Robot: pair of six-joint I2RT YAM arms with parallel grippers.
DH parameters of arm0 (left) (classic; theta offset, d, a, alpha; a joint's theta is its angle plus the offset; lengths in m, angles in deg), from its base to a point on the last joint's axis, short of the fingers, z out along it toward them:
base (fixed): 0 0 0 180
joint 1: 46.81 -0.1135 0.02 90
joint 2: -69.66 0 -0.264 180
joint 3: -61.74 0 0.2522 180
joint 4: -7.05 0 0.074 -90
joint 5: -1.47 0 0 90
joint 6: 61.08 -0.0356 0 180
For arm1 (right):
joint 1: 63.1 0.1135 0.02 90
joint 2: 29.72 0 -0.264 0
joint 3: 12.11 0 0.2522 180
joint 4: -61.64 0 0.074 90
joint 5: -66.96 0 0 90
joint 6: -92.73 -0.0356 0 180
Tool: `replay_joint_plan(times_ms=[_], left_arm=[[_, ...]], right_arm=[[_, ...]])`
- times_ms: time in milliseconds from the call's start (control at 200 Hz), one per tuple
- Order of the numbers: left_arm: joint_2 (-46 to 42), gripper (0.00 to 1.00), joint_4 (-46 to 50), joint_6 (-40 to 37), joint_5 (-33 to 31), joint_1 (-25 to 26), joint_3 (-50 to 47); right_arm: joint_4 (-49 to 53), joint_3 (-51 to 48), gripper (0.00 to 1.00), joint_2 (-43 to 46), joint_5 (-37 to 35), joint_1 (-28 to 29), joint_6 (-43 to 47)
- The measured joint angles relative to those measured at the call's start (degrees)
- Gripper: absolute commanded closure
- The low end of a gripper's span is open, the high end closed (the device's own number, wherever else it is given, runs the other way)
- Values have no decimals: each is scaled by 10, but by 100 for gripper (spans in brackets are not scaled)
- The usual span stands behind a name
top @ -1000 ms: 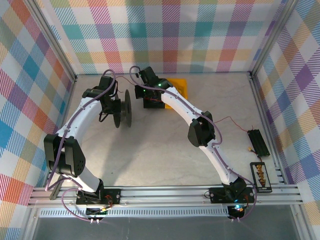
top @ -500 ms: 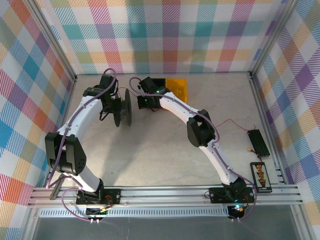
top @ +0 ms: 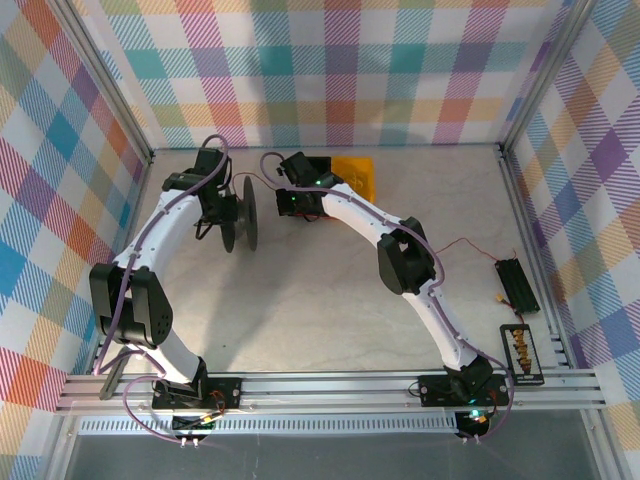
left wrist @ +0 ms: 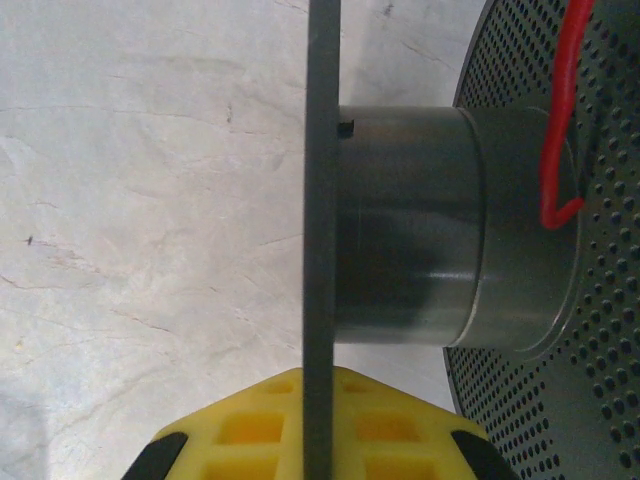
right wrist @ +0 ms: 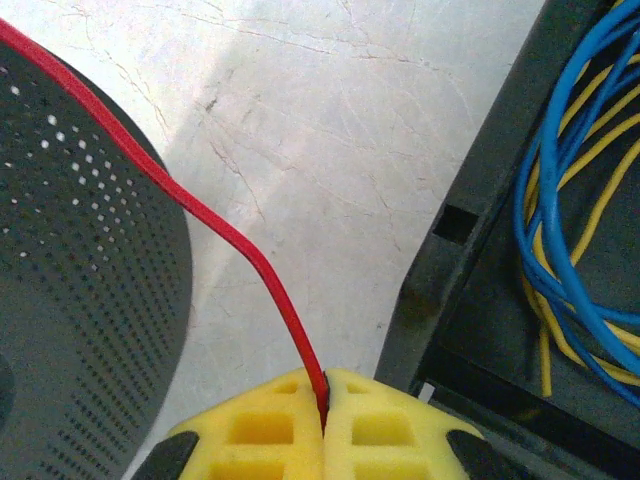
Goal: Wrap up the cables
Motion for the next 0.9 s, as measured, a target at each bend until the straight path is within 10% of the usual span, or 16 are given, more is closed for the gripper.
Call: replay_joint_plan(times_ms=[900], left_arm=[[-19, 100, 39, -27, 11, -37, 3]], right_arm=[[6, 6, 100, 0, -5, -12, 32]])
